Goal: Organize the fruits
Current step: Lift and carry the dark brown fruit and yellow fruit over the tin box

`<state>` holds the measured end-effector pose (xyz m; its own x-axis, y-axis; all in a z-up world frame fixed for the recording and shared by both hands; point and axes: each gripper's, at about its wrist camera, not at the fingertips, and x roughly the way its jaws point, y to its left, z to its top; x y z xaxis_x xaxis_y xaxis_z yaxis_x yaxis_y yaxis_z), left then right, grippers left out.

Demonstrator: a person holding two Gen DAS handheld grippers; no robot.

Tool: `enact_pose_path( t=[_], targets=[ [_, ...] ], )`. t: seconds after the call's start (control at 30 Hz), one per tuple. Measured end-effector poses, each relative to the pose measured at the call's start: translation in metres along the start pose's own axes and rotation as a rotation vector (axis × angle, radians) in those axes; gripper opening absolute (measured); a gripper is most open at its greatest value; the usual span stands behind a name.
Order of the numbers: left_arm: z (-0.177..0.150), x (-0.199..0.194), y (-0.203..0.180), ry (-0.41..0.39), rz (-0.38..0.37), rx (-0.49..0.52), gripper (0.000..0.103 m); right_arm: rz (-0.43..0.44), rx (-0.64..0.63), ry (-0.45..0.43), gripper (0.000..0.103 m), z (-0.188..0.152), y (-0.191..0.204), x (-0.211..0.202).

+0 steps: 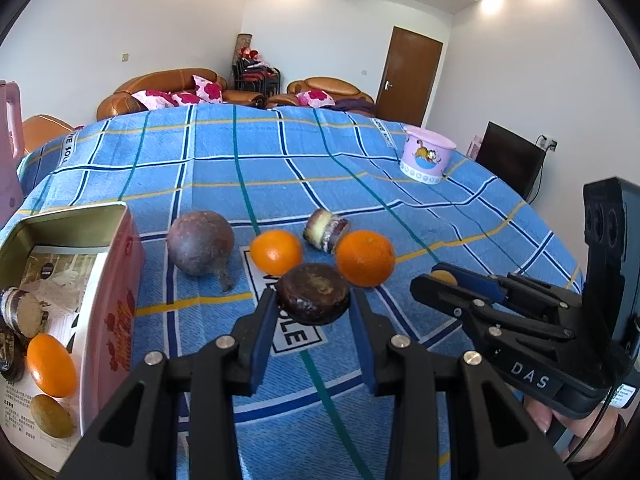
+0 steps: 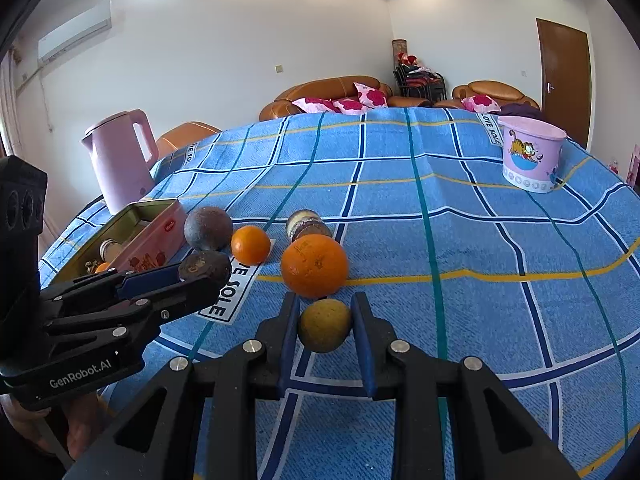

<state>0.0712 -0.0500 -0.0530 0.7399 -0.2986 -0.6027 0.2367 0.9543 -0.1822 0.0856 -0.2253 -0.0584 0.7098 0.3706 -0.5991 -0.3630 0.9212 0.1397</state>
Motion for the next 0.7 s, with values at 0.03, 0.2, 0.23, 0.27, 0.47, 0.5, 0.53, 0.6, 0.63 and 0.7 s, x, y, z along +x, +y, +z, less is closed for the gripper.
enact_pose_path(
  t=[0.03, 0.2, 0.23, 0.27, 0.47, 0.5, 0.53, 0.6, 0.63, 0.7],
  targets=[
    [0.000, -0.001, 0.000, -0.005, 0.001, -0.001, 0.038, 0.001, -0.002, -0.004, 0.028, 0.000, 0.000, 0.000],
    [0.000, -0.005, 0.000, -0.032, 0.005, -0.001, 0.038, 0.003, -0.011, -0.024, 0.028, 0.000, 0.001, -0.003],
    [0.000, -0.006, 0.000, -0.036, 0.004, 0.000, 0.038, 0.004, -0.012, -0.026, 0.028, 0.000, 0.002, -0.003],
    [0.000, -0.007, 0.000, -0.042, 0.005, -0.001, 0.038, 0.004, -0.013, -0.030, 0.028, 0.000, 0.002, -0.004],
    [-0.001, -0.013, 0.001, -0.078, 0.001, -0.004, 0.038, 0.008, -0.017, -0.053, 0.028, -0.001, 0.002, -0.007],
    [-0.001, -0.014, 0.001, -0.081, 0.000, -0.005, 0.038, 0.009, -0.017, -0.056, 0.028, -0.001, 0.002, -0.008],
    [-0.001, -0.014, 0.001, -0.085, -0.001, -0.006, 0.038, 0.010, -0.018, -0.059, 0.028, -0.001, 0.002, -0.008],
    [-0.001, -0.015, 0.002, -0.091, -0.001, -0.006, 0.038, 0.010, -0.019, -0.064, 0.028, -0.001, 0.002, -0.009],
    [-0.001, -0.016, 0.002, -0.095, 0.000, -0.006, 0.038, 0.010, -0.019, -0.067, 0.028, -0.001, 0.002, -0.009],
    [-0.001, -0.017, 0.002, -0.102, 0.000, -0.006, 0.038, 0.010, -0.020, -0.073, 0.028, -0.001, 0.002, -0.009]
  ],
)
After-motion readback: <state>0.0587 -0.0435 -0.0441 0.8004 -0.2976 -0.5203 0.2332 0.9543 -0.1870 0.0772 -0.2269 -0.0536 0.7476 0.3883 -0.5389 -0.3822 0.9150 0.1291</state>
